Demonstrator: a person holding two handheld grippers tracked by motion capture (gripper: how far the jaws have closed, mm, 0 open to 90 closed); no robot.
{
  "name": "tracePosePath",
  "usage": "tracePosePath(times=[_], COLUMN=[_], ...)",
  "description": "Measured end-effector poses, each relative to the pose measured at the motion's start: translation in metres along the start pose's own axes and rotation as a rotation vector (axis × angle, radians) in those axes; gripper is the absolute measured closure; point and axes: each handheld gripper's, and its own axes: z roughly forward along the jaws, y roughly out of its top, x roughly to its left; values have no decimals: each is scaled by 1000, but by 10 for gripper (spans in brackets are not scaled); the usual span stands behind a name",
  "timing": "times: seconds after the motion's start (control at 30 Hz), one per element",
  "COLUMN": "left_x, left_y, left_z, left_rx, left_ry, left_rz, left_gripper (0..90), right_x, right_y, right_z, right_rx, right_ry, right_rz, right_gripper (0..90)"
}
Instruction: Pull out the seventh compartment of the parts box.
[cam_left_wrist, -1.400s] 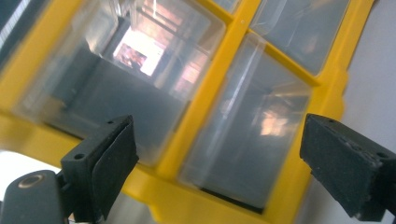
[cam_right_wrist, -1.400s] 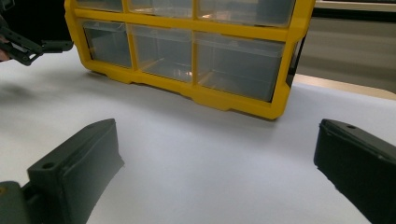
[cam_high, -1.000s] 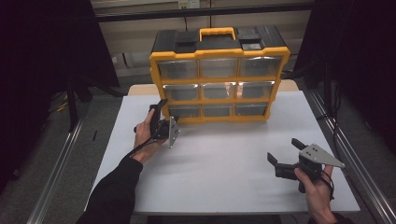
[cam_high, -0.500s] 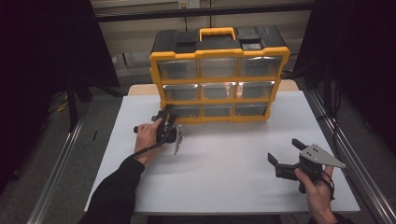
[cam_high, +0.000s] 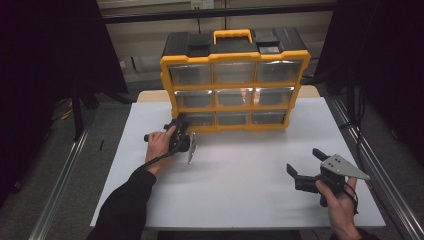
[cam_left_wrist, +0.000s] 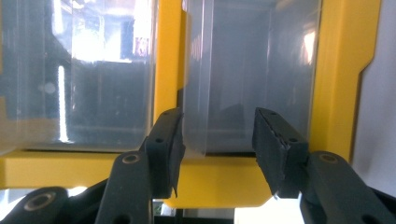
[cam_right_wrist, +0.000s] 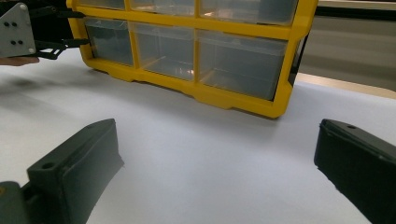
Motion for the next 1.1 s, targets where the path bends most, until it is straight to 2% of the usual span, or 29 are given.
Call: tracePosePath(times=[0.07, 0.1, 0.13, 0.17, 0.2, 0.23, 0.27, 0.3, 0.33, 0.37, 0.4, 0.47, 0.53, 0.57, 0.7, 0.77, 0.8, 0.83, 0.87, 0.9, 0.93, 1.03, 1.1], left_x=[5, 5, 5, 1, 1, 2, 5, 6, 6, 5, 5, 6, 7, 6, 7, 8, 7, 5, 8, 7, 10, 8, 6], left_y=[1, 2, 2, 0, 0, 1, 2, 3, 3, 3, 3, 5, 5, 3, 4, 3, 2, 1, 2, 3, 3, 4, 3], left_z=[1, 0, 0, 0, 0, 0, -1, 1, 1, 1, 1, 0, 0, 0, -1, -1, -1, 1, -1, -1, -2, -1, -1], left_rx=[3, 12, 12, 1, 1, -3, 12, -1, -1, -5, -5, 33, 31, 17, 25, 31, 13, -14, 7, 17, 39, 29, 25], left_ry=[-35, -29, -29, -23, -23, 5, -8, -21, -21, 6, 6, -10, -2, 11, 18, 15, 31, 30, 47, 32, 26, 11, 41], left_rz=[51, 59, 59, -1, -1, 9, 40, 52, 52, 22, 22, 64, 66, 25, 38, 30, -22, -68, -8, -5, 37, 29, 22], left_gripper=[575, 581, 582, 586, 599, 599, 615, 635, 644, 649, 656, 658, 677, 701, 725, 755, 764, 765, 766, 767, 768, 774, 777], right_x=[0, 0, 0, 0, 0, 0, 0, 0, 0, 0, 0, 1, 1, 1, 0, 1, 1, 1, 1, 1, 1, 1, 1], right_y=[0, 0, 0, 0, 0, 0, 0, 0, 0, 0, 0, 0, 0, 0, 0, 0, 0, 0, 0, 0, 0, 0, 0], right_z=[0, 0, 0, 0, 0, 0, 0, 0, 0, 0, 0, 1, 1, 0, 0, 0, 0, 0, 0, 0, 0, 0, 0], right_rx=[0, 0, 0, 0, 0, 0, 0, 1, 1, 2, 2, 4, 2, 2, 2, 0, 1, 3, 2, 1, 1, 1, 1], right_ry=[0, -1, -1, 0, 0, 0, -1, 0, 0, 0, 0, 1, 1, -1, -2, -1, 2, 3, 2, 1, 1, 2, 4], right_rz=[0, 0, 0, 0, 0, 0, 0, 1, 1, 2, 2, -1, -2, 1, 0, -2, -5, -4, -5, -4, -4, -4, -5], right_gripper=[0, 0, 0, 0, 0, 0, 0, 0, 0, 0, 0, 0, 0, 0, 0, 0, 0, 0, 0, 0, 0, 0, 0])
